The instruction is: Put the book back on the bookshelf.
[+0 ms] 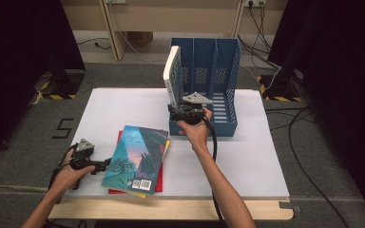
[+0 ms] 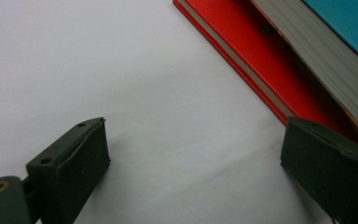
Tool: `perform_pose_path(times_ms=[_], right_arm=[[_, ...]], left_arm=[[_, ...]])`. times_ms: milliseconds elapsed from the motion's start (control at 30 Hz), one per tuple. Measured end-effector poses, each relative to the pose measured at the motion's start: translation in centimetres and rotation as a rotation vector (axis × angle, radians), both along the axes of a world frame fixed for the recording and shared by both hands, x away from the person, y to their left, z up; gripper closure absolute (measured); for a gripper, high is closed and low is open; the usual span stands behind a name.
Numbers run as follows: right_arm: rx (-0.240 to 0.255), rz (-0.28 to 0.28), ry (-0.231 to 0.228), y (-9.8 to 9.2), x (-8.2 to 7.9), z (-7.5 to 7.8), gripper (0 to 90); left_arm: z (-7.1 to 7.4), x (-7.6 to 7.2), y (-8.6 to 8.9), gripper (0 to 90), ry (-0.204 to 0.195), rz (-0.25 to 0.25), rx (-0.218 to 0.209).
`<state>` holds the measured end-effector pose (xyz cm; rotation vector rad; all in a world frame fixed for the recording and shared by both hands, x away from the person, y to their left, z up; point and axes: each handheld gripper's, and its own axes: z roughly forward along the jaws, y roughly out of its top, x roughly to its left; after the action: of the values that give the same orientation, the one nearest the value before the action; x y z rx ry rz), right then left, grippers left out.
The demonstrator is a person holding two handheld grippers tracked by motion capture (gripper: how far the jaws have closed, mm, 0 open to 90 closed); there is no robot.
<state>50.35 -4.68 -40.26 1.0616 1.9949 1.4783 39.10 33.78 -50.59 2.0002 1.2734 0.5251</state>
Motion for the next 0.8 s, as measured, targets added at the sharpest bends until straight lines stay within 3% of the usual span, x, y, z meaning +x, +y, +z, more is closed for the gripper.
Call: perform_pose_path(times_ms=[433, 667, 733, 800], right_arm=[[0.027, 0.02, -0.025, -2.2, -2.7, 0.7, 43.8], [0.068, 0.013, -0.051, -3.0, -4.1, 0.1, 44.3], [0.063, 0.028, -0.026, -3.1, -4.1, -0.2, 43.9], [0.063, 0.013, -0.031, -3.3, -4.2, -0.4, 44.0]], left_arm=[[0.0, 0.0, 0.0, 6.7, 0.0, 0.0, 0.0], [0.0, 0.0, 0.0, 6.7, 0.0, 0.0, 0.0], [0.0, 0.0, 0.0, 6.7, 0.0, 0.0, 0.0], [0.0, 0.0, 0.0, 6.7, 0.001, 0.0, 0.0]])
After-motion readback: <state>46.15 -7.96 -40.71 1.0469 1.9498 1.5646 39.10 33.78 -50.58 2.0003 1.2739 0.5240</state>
